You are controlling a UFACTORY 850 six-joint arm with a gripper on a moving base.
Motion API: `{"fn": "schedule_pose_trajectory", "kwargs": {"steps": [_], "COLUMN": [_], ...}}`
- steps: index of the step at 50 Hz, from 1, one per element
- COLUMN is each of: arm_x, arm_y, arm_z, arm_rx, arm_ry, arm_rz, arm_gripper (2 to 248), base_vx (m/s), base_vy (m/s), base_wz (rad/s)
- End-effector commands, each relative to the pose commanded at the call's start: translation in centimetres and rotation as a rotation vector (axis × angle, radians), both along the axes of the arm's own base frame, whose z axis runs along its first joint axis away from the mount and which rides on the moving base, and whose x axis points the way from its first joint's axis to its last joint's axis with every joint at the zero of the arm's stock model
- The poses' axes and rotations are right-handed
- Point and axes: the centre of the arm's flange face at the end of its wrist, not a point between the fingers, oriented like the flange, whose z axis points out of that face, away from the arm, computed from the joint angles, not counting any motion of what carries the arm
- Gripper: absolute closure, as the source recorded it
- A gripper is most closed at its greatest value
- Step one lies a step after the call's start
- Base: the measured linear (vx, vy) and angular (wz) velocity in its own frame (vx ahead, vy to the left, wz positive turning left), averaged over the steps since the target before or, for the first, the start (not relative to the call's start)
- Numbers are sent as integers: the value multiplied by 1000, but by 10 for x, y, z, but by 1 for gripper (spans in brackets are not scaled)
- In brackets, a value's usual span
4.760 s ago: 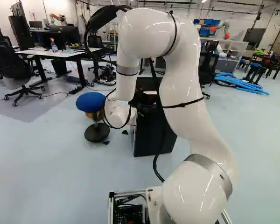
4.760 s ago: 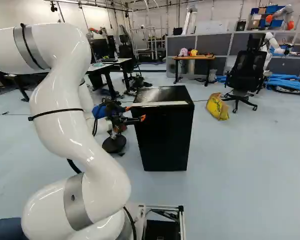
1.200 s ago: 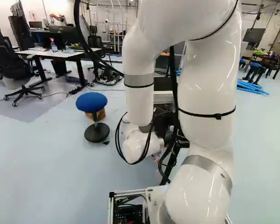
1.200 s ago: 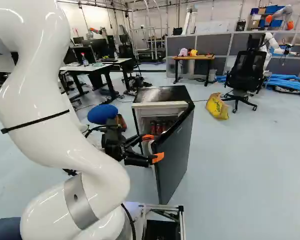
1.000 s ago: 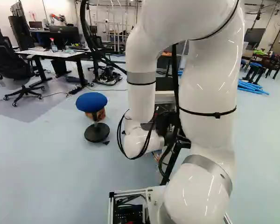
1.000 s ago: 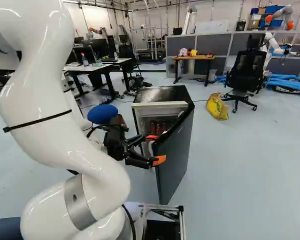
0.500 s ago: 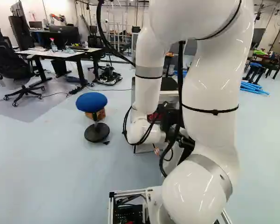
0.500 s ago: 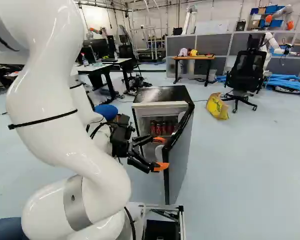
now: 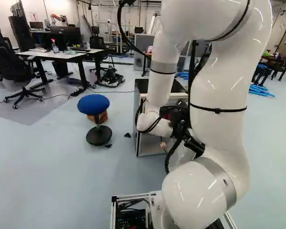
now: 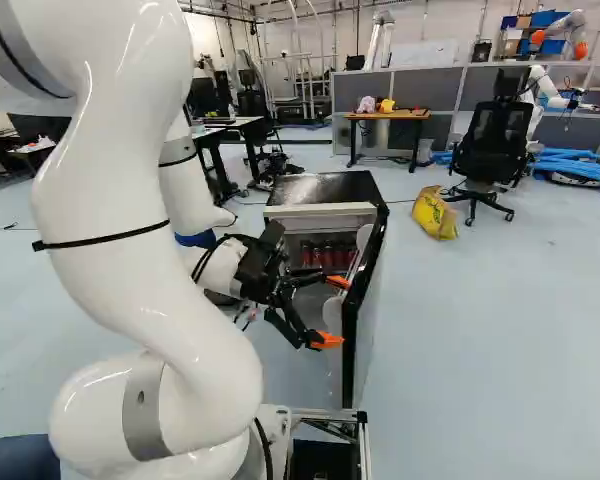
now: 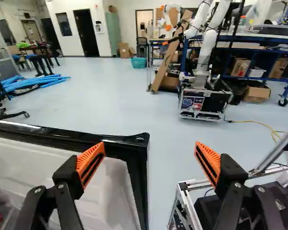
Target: Grab a drink from the fridge
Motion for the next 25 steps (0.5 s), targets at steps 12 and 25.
{"fn": "schedule_pose_trajectory", "kwargs": {"steps": [12, 25], "arm_x": [20, 42], "arm_y": [-24, -54], "arm_z": [3, 7], "arm_rx": [34, 61], "arm_ry": [-52, -109], "arm_rz": [-118, -225], "arm_gripper": [3, 3], "base_vx": [0, 0], "base_vy": [0, 0], "base_wz": [0, 0]}}
